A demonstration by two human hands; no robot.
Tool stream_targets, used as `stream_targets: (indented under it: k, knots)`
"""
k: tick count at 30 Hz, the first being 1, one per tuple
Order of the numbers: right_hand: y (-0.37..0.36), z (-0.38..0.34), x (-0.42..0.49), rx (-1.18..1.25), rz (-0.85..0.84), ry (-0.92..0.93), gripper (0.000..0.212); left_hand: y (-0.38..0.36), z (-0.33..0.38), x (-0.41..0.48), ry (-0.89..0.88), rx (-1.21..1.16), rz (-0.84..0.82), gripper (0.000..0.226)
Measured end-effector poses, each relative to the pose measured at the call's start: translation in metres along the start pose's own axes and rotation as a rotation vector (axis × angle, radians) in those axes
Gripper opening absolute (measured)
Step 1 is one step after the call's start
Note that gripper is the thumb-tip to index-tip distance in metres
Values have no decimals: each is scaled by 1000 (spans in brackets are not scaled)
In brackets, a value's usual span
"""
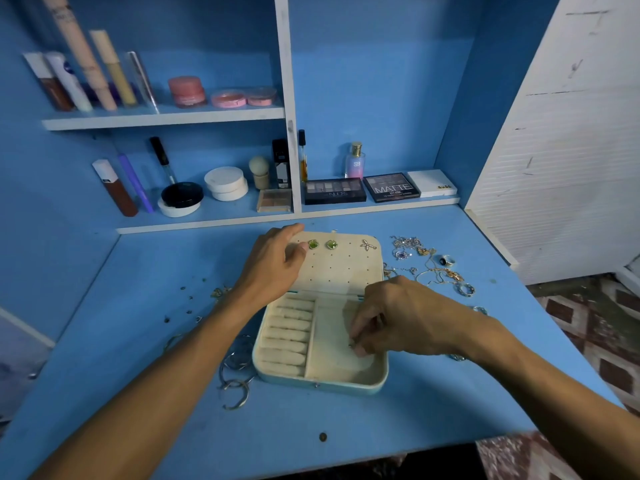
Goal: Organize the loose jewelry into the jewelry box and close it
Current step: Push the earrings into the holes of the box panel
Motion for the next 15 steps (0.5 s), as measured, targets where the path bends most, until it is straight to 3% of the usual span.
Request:
stream_targets:
  k: [9,15]
  knots:
    - [-2,-4,0,-114,4,34,15,-5,-6,1,6,24,-5,45]
    - [10,3,1,79,90,35,18,0,-2,1,-17,-22,26,42]
Point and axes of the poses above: each hand's wrist, its own x-axis towards the middle knuckle, its own y-axis out of the back of the hand, z = x × y, the point moved 3 cm from there along x, towards the middle knuckle, and after that the axes turned 3 degrees about -x, right-handed, at the moved point
